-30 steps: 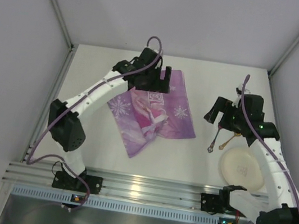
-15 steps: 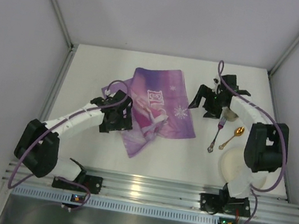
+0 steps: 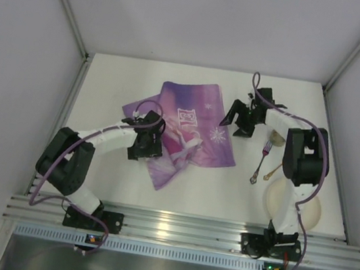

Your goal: Set the dinner table for one person

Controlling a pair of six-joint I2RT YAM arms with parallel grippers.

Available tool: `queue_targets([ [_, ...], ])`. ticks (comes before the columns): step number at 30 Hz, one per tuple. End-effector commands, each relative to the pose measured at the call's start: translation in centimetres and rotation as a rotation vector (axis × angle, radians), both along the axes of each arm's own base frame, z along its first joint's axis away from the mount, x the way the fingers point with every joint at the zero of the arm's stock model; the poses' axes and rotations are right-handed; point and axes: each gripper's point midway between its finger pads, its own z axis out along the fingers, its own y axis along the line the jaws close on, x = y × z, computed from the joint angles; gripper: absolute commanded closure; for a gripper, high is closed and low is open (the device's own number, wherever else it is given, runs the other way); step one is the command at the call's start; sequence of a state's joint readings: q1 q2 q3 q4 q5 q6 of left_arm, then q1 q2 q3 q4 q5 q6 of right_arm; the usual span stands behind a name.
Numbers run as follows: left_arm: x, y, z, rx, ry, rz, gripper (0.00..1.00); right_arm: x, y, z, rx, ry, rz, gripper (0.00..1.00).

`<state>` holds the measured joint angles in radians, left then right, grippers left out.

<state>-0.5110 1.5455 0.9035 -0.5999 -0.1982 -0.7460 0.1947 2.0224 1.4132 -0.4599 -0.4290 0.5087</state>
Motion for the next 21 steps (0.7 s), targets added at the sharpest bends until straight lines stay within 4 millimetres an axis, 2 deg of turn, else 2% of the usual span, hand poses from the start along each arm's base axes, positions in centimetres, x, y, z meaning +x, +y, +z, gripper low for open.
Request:
queue_targets([
  [1,1.9,-0.7,-1.0,-0.017,-0.025,-0.010,0.21,1.1,2.4,-0.6,0.028,-0.023,0.033,0.21],
  [3,2.0,-0.8,-1.7,-0.020,-0.012,-0.015,0.29,0.7,3.2,-1.4,0.025,-0.011,0.051,0.28],
  [4,2.3,-1.0,-2.3,-0.021,-0.008,-0.019,0.33,0.6,3.5,-1.5,0.026,-0.008,0.055,0.41],
  [6,2.5,-1.3,-2.9,-0.029,0.006,-0.024,0.44,0.2,4.1,-2.2,0.026,0.006,0.067,0.55],
  [7,2.7,-1.5,-3.1,-0.033,0.007,-0.025,0.61,0.1,4.2,-2.3,0.024,0.009,0.069,0.69],
  [9,2.9,-1.8,-3.5,-0.050,0.024,-0.031,0.82,-0.1,4.2,-2.5,0.020,0.011,0.074,0.82],
  [10,3.3,-2.1,-3.3,-0.060,0.025,-0.034,1.00,-0.1,4.1,-2.5,0.016,0.009,0.078,0.93],
  [12,3.5,-1.7,-3.0,-0.054,0.033,-0.029,1.00,0.1,3.7,-2.0,0.008,-0.007,0.076,1.00],
  [16,4.1,0.7,-1.3,-0.024,0.015,-0.007,1.00,0.3,1.4,-0.5,-0.030,-0.033,0.038,1.00],
  [19,4.7,4.2,1.1,0.010,-0.023,0.030,1.00,-0.5,-2.3,0.8,-0.097,-0.041,-0.024,1.00],
  [21,4.7,6.7,2.7,0.042,-0.038,0.044,1.00,-1.7,-5.2,1.6,-0.150,-0.041,-0.078,1.00],
])
